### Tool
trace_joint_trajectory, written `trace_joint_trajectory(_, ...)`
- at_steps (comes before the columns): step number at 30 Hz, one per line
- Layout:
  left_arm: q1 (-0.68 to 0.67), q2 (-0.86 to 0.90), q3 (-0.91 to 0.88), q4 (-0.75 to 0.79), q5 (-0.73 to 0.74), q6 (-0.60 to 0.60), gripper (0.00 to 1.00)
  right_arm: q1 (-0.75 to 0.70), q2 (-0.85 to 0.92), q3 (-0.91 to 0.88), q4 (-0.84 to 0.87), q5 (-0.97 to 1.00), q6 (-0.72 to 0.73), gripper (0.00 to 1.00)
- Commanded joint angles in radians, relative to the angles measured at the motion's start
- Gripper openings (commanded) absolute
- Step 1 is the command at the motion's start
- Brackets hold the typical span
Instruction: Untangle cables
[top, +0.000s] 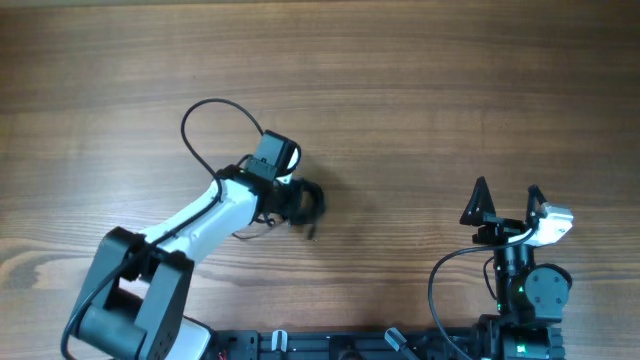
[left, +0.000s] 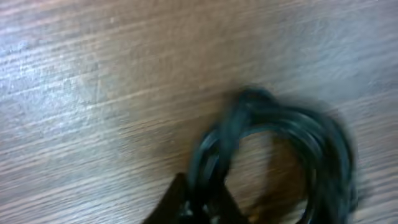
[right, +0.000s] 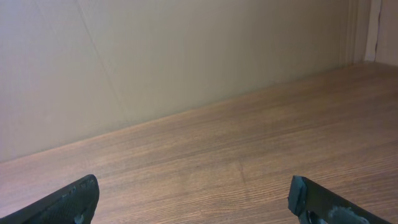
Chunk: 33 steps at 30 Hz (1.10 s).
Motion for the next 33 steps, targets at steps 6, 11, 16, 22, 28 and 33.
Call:
trace_joint_trajectory(6, 0.003, -0.09, -0.001, -0.005, 0.011, 0.011, 0.04, -0.005, -0.01, -0.001, 0.005, -0.016, -0.002, 1.0)
trace_joint_trajectory(11, 0.003, -0.278, -0.001, -0.009, 0.008, 0.051, 0.04, -0.005, -0.01, -0.001, 0.03, -0.017, 0.028, 1.0)
trace_joint_trajectory(16, 0.003, -0.394, -0.001, -0.06, 0.009, 0.161, 0.04, -0.004, 0.0, -0.001, 0.007, -0.141, 0.715, 1.0)
trace_joint_trajectory(22, 0.003, -0.47, -0.001, -0.1, 0.1, 0.161, 0.04, -0.004, 0.069, -0.001, 0.045, -0.365, 1.174, 1.0)
trace_joint_trajectory(28, 0.003, -0.543, -0.001, -0.101, 0.152, 0.16, 0.04, -0.004, 0.15, 0.058, 0.164, -0.58, 0.753, 1.0)
trace_joint_trajectory(33, 0.003, -0.599, -0.001, -0.101, 0.236, 0.14, 0.04, 0.0, 0.446, 0.23, 0.163, -0.797, 0.691, 0.99)
